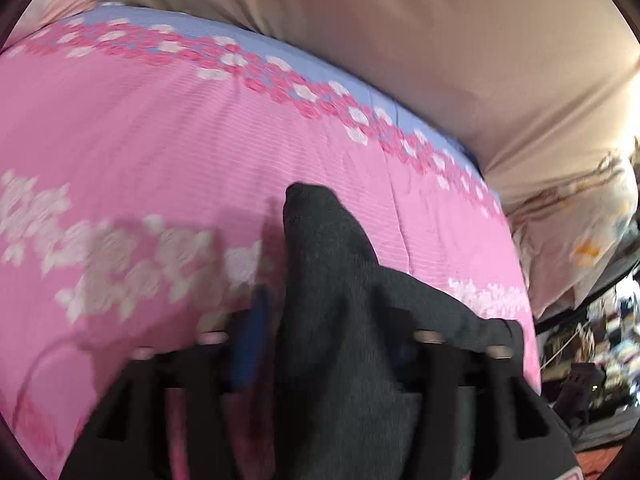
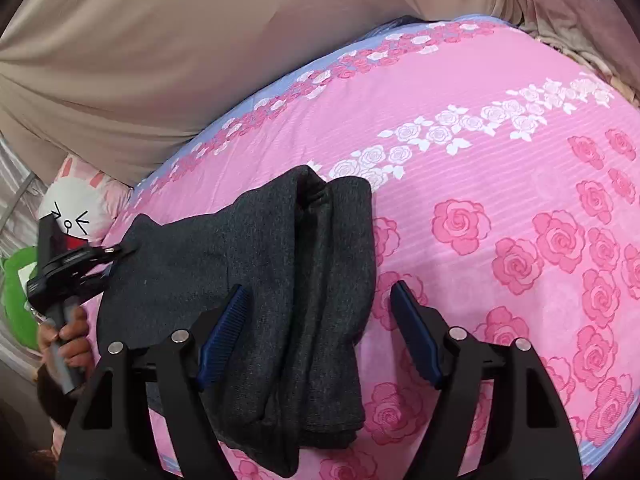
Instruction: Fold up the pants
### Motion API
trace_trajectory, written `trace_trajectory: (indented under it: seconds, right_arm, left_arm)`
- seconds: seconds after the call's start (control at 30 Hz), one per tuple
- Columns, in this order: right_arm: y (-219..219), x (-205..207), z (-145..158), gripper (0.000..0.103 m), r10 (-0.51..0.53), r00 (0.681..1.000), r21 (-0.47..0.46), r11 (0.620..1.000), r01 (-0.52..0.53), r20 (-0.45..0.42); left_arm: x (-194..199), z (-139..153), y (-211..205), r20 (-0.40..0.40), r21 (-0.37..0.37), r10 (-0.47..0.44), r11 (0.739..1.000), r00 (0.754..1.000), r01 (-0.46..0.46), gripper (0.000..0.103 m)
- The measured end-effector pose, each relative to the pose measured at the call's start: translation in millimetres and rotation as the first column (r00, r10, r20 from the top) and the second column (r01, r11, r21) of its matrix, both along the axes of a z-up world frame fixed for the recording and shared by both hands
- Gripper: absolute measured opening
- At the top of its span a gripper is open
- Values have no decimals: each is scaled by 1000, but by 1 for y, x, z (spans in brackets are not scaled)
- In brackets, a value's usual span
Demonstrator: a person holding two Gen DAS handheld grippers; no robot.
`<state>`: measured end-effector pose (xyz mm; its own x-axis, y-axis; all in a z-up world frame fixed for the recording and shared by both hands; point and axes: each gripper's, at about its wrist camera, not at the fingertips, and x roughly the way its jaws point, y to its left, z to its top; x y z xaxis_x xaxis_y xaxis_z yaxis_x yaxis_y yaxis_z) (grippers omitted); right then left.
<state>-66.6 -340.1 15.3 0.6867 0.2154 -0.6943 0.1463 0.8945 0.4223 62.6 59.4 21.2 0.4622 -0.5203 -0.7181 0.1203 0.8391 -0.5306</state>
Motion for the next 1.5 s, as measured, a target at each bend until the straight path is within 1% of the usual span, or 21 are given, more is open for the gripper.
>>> trace_trajectory:
  seconds: [0.1, 0.17, 0.23, 0.27, 0.3, 0.4, 0.47, 0.57, 0.6, 0.7, 0.77, 0.8, 0.83, 1.0, 1.07, 1.1, 1.2, 1.27, 1.33, 1.4, 1.5]
  right_arm:
    - [12, 8, 19, 71, 2, 998, -120, 993, 6, 68]
    - [22, 27, 18, 71, 64, 997, -137, 989, -58, 36]
    - [31, 47, 3, 43, 124, 992, -113, 986, -126, -20]
    - [36, 49, 7, 36, 138, 990, -149, 979, -138, -12]
    - [44, 46, 22, 18, 166, 986, -206, 965, -160, 12]
    - [51, 31, 63, 12, 179, 976, -268, 953, -141, 121]
    - [51, 29, 63, 12, 159, 980, -309, 944, -116, 118]
    - [43, 45, 10, 27, 115, 993, -365, 924, -116, -25]
    - [37, 39, 11, 37, 87, 996, -342, 936, -79, 9]
    - [26, 8, 38, 36, 25, 997, -264, 964, -4, 76]
    - [26, -12, 48, 50, 20, 996, -242, 970, 2, 90]
    - [26, -22, 46, 67, 28, 997, -214, 977, -11, 75]
    - [27, -27, 41, 72, 41, 998, -197, 980, -30, 54]
    - [39, -30, 8, 68, 59, 998, -139, 988, -62, -23]
    - [41, -34, 1, 53, 67, 998, -130, 989, -66, 2]
    - [44, -35, 3, 40, 77, 997, -144, 987, -74, 15]
    - [53, -43, 20, 34, 87, 995, -208, 975, -73, 57]
    - [52, -40, 17, 37, 82, 995, -209, 976, -69, 55]
    - [44, -36, 0, 56, 62, 998, -195, 979, -57, 19]
    - [34, -40, -1, 64, 29, 999, -129, 991, -26, 21]
    - [28, -44, 1, 70, 25, 1000, -83, 996, -24, 11]
  left_arm:
    - [-25, 14, 17, 59, 24, 89, 996, 994, -91, 66]
    - [-36, 20, 19, 93, 53, 120, 991, 988, -125, 66]
    - [-43, 26, 21, 106, 62, 134, 988, 985, -141, 66]
    - [-44, 26, 25, 105, 56, 134, 989, 985, -140, 66]
    - [-47, 25, 25, 97, 49, 132, 989, 986, -137, 66]
    - [-55, 23, 19, 91, 95, 122, 987, 988, -130, 66]
    - [-61, 20, 7, 108, 145, 96, 983, 989, -111, 66]
    - [-69, 8, -13, 107, 218, 71, 971, 992, -94, 67]
    - [-70, 4, -19, 99, 243, 66, 966, 993, -89, 67]
    - [-79, -1, -30, 97, 328, 60, 940, 993, -89, 67]
    - [-88, 0, -35, 110, 363, 48, 928, 993, -85, 74]
    - [-92, 0, -38, 128, 363, 33, 929, 991, -78, 81]
    - [-97, 0, -41, 134, 371, 24, 926, 991, -73, 82]
    - [-104, -2, -52, 147, 428, 14, 900, 989, -76, 84]
    - [-107, -4, -53, 147, 436, 14, 897, 989, -77, 86]
    - [-108, -4, -53, 145, 440, 14, 895, 989, -77, 87]
    - [-111, -5, -54, 139, 446, 14, 892, 990, -76, 87]
    - [-114, -6, -54, 144, 454, 12, 888, 990, -77, 87]
    - [-115, -7, -54, 143, 452, 15, 888, 990, -79, 87]
    - [-116, -8, -53, 130, 440, 22, 894, 991, -77, 87]
    - [-113, -10, -42, 93, 355, 24, 933, 995, -55, 87]
